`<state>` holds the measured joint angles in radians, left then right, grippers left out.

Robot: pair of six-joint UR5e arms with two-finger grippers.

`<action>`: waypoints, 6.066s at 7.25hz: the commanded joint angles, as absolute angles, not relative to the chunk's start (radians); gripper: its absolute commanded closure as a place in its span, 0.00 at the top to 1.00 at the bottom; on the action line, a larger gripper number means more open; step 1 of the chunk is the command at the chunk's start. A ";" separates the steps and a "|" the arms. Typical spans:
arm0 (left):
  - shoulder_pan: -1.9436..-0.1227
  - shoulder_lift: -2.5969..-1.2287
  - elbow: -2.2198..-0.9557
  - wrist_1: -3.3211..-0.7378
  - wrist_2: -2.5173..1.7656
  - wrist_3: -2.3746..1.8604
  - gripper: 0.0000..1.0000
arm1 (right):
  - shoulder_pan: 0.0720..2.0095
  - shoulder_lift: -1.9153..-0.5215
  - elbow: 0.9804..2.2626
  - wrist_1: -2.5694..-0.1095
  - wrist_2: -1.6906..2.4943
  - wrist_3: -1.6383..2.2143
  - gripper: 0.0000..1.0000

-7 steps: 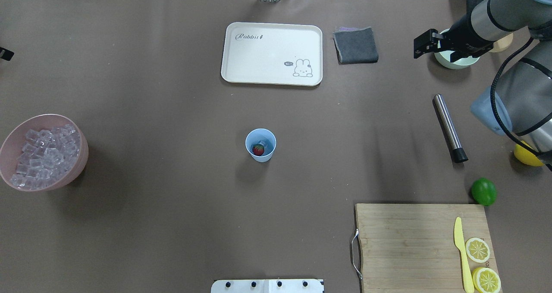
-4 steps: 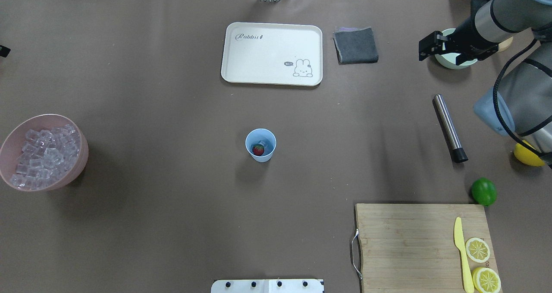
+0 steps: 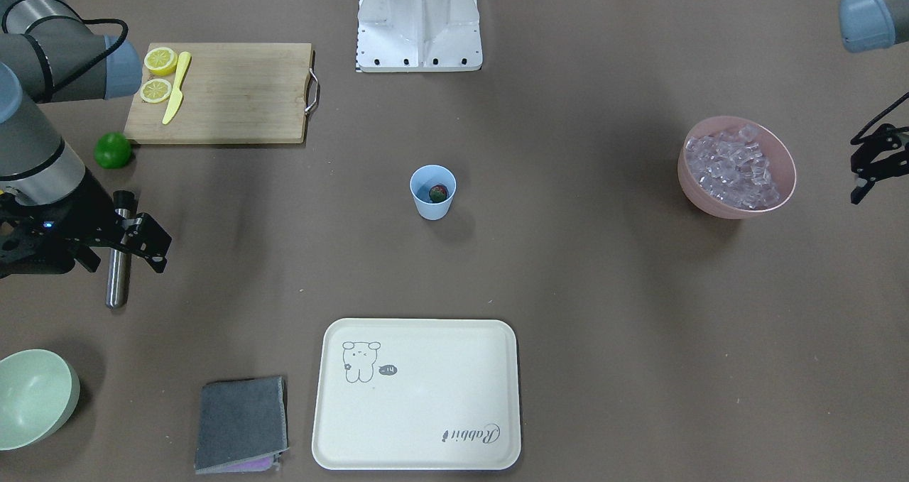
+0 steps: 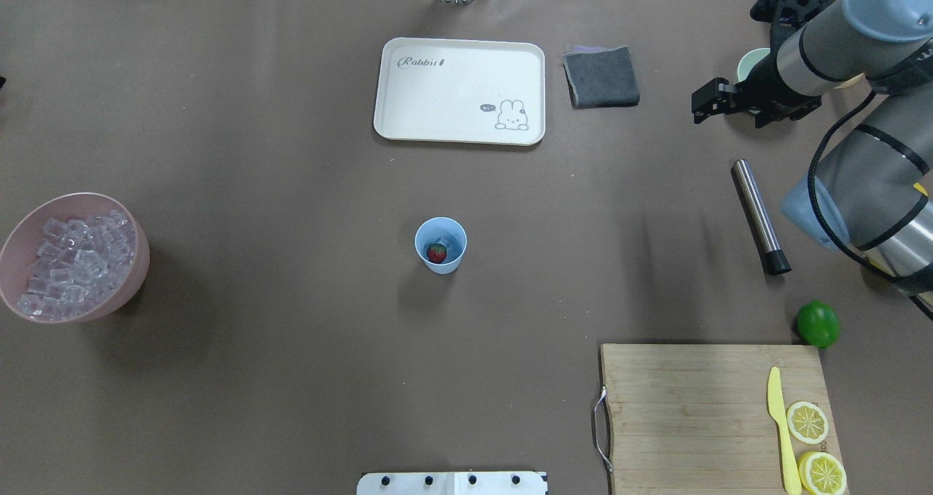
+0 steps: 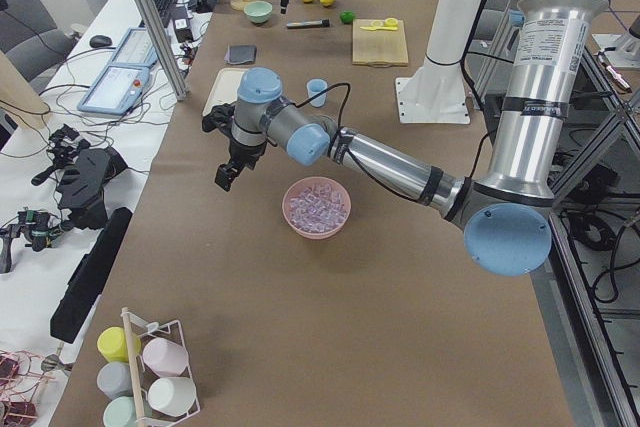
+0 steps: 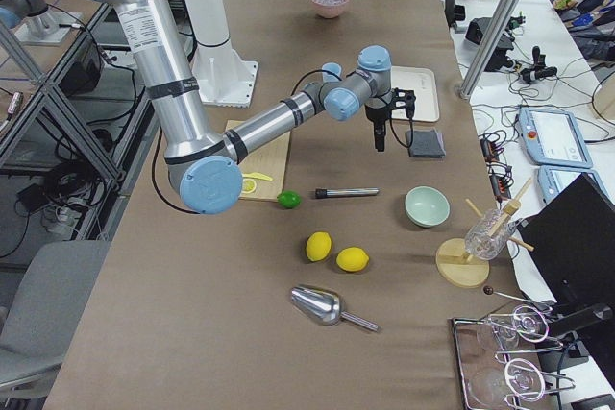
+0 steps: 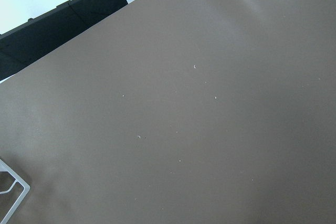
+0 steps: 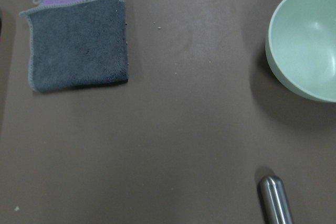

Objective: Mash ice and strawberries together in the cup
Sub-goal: 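Lower the right gripper and grasp the top of the steel pestle, then lift the steel pestle upright with the right gripper, then carry the upright pestle with the right gripper over the blue cup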

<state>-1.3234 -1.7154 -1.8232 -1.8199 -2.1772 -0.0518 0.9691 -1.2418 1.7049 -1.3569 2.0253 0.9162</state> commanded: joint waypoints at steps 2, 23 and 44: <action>-1.324 -1.709 -1.839 -1.819 -2.181 -0.051 0.97 | 0.960 -1.232 1.693 -1.364 1.978 0.953 1.00; -1.315 -1.733 -1.842 -1.821 -2.169 -0.023 0.97 | 0.989 -1.259 1.384 -1.279 2.203 0.677 0.36; -1.341 -1.821 -1.675 -1.755 -2.183 -0.034 0.97 | 0.693 -1.066 1.913 -1.080 1.225 1.037 0.00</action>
<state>-1.3400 -1.8193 -1.6778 -1.7543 -2.1821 -0.0361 0.7991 -1.0641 1.9057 -1.1381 1.4021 0.9878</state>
